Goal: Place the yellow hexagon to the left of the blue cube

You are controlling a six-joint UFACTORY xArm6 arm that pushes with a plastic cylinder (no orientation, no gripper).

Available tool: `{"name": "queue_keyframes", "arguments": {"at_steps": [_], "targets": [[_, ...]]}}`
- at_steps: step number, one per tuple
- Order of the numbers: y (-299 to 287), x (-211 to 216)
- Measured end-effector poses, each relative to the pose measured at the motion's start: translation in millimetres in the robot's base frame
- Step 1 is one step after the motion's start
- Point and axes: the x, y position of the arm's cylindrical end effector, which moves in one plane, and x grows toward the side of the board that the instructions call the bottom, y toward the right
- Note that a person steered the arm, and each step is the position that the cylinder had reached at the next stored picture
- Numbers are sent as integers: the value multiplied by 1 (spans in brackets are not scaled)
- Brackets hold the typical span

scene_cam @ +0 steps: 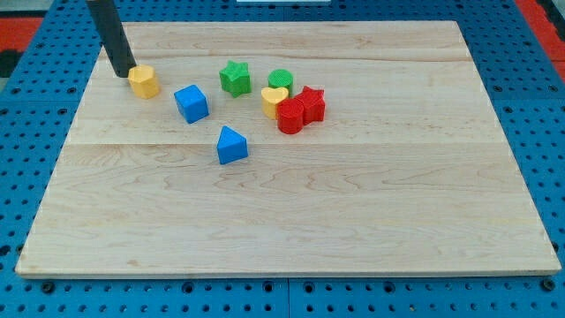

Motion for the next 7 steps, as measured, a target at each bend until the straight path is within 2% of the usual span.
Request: {"name": "queue_keyframes", "arguments": {"at_steps": [5, 6, 7], "targets": [[-56, 0], [-14, -2], [-11, -9]]}}
